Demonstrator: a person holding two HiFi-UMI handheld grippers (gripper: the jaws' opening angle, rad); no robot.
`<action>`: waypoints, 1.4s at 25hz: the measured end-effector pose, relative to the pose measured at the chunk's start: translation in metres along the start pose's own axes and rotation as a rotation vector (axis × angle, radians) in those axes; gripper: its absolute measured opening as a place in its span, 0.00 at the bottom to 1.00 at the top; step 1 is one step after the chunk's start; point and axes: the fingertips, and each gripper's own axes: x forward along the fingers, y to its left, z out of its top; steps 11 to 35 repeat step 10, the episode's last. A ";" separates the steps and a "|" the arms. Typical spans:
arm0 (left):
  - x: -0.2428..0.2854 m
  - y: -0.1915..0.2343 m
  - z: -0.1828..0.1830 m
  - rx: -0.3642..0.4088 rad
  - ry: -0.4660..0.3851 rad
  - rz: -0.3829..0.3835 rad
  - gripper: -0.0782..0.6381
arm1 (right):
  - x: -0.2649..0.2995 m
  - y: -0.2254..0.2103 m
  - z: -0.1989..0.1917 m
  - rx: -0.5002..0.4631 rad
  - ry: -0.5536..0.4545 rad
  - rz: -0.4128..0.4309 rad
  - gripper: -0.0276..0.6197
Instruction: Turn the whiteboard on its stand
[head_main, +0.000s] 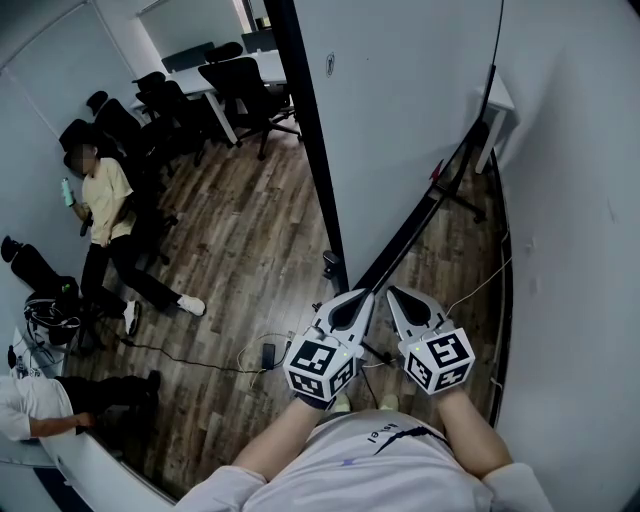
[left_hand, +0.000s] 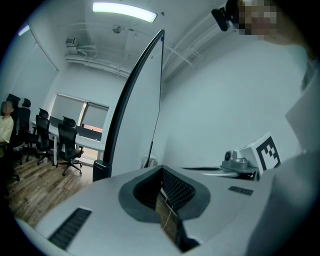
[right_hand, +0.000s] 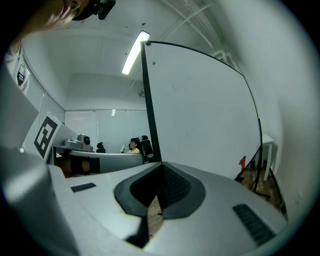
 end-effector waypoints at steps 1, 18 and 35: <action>0.000 0.000 -0.001 0.001 0.000 0.000 0.13 | 0.000 0.000 -0.001 0.000 0.000 0.000 0.06; -0.002 -0.006 0.000 0.005 0.001 -0.001 0.13 | -0.005 0.002 0.002 -0.007 0.000 0.006 0.06; -0.002 -0.006 0.000 0.005 0.001 -0.001 0.13 | -0.005 0.002 0.002 -0.007 0.000 0.006 0.06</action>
